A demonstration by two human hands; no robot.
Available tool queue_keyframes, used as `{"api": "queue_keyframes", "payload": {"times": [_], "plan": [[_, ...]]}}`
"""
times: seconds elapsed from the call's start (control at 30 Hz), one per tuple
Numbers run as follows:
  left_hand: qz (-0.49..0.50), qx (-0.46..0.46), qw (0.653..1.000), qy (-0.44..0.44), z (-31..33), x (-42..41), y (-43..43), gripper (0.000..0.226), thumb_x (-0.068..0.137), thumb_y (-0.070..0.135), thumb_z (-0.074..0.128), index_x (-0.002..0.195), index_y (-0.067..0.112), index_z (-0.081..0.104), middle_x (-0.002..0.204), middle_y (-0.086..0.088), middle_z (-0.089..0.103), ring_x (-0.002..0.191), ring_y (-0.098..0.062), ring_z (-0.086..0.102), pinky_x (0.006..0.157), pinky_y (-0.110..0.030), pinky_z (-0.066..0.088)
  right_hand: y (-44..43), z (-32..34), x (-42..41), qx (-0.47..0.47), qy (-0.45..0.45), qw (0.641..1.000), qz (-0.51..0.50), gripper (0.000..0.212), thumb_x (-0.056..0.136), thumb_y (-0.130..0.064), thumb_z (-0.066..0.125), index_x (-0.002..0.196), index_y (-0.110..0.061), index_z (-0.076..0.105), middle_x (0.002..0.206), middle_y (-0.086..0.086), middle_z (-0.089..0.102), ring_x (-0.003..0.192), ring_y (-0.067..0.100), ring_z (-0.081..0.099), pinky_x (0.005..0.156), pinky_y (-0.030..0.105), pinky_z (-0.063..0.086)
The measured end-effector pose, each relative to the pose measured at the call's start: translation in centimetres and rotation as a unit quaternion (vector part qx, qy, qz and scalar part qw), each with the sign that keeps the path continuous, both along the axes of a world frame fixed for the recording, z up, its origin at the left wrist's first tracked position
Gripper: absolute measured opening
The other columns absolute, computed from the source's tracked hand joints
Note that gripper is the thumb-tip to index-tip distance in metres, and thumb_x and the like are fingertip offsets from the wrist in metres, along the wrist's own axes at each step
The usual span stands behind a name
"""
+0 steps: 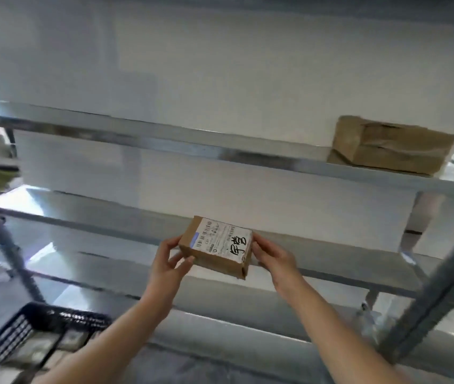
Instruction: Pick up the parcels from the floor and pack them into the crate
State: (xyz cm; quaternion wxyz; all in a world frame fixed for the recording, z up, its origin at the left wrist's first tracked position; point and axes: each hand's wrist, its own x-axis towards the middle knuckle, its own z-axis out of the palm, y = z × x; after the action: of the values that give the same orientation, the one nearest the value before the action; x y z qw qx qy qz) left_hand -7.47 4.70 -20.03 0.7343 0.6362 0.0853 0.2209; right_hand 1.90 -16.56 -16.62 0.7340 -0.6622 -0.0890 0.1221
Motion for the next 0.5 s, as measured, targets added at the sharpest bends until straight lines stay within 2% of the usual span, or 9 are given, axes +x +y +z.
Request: {"api": "queue_keyframes", "payload": {"times": [0.1,0.13,0.23,0.3,0.4,0.5], "plan": [[0.077,-0.021,0.997,0.012,-1.8,-3.8,8.8,0.034,0.088,-0.004,0.062,0.105,0.025,0.059,0.115,-0.003,0.069,0.118,-0.024,0.060,0.089,-0.034,0.051,10.2,-2.0,-1.8,0.016,0.047,0.993,0.110,0.031,0.092,-0.014,0.062,0.123,-0.018,0.064,0.117,0.001,0.070,0.106,0.010,0.064,0.088,0.021,0.051],[0.101,-0.023,0.994,0.021,-2.4,-5.1,11.3,0.033,0.087,0.002,0.066,0.110,0.025,0.059,0.118,-0.006,0.067,0.120,-0.025,0.058,0.093,-0.037,0.051,13.0,-2.8,-2.4,0.030,0.067,0.986,0.147,0.033,0.091,-0.014,0.063,0.124,-0.015,0.063,0.119,0.004,0.070,0.107,0.014,0.064,0.087,0.024,0.053],[0.176,-0.051,0.982,0.046,-4.8,-8.9,17.1,0.047,0.083,0.019,0.072,0.127,0.028,0.058,0.126,-0.009,0.062,0.121,-0.025,0.057,0.099,-0.047,0.049,20.3,-5.3,-4.7,0.048,0.107,0.971,0.209,0.040,0.078,-0.015,0.069,0.117,-0.009,0.065,0.118,0.012,0.069,0.104,0.022,0.067,0.086,0.033,0.056],[0.219,-0.081,0.971,0.054,-6.0,-10.8,19.9,0.045,0.085,0.018,0.071,0.127,0.026,0.057,0.124,-0.010,0.060,0.114,-0.027,0.061,0.095,-0.046,0.053,24.2,-7.0,-6.1,0.041,0.122,0.964,0.232,0.040,0.075,-0.011,0.070,0.114,-0.007,0.064,0.115,0.013,0.070,0.101,0.024,0.068,0.086,0.035,0.057],[0.255,-0.102,0.958,0.085,-8.4,-12.9,23.6,0.037,0.085,0.015,0.071,0.120,0.024,0.061,0.119,-0.010,0.063,0.108,-0.028,0.065,0.089,-0.044,0.057,29.2,-9.7,-6.8,0.026,0.147,0.951,0.272,0.036,0.085,-0.001,0.065,0.120,-0.001,0.059,0.116,0.016,0.069,0.105,0.028,0.065,0.094,0.041,0.055],[0.289,-0.100,0.944,0.125,-11.3,-14.2,27.0,0.035,0.086,0.014,0.071,0.119,0.023,0.060,0.118,-0.010,0.061,0.107,-0.028,0.064,0.079,-0.033,0.058,33.8,-12.1,-6.1,-0.004,0.158,0.939,0.306,0.028,0.089,0.004,0.060,0.117,-0.002,0.061,0.108,0.013,0.072,0.097,0.023,0.069,0.088,0.036,0.057]]}}
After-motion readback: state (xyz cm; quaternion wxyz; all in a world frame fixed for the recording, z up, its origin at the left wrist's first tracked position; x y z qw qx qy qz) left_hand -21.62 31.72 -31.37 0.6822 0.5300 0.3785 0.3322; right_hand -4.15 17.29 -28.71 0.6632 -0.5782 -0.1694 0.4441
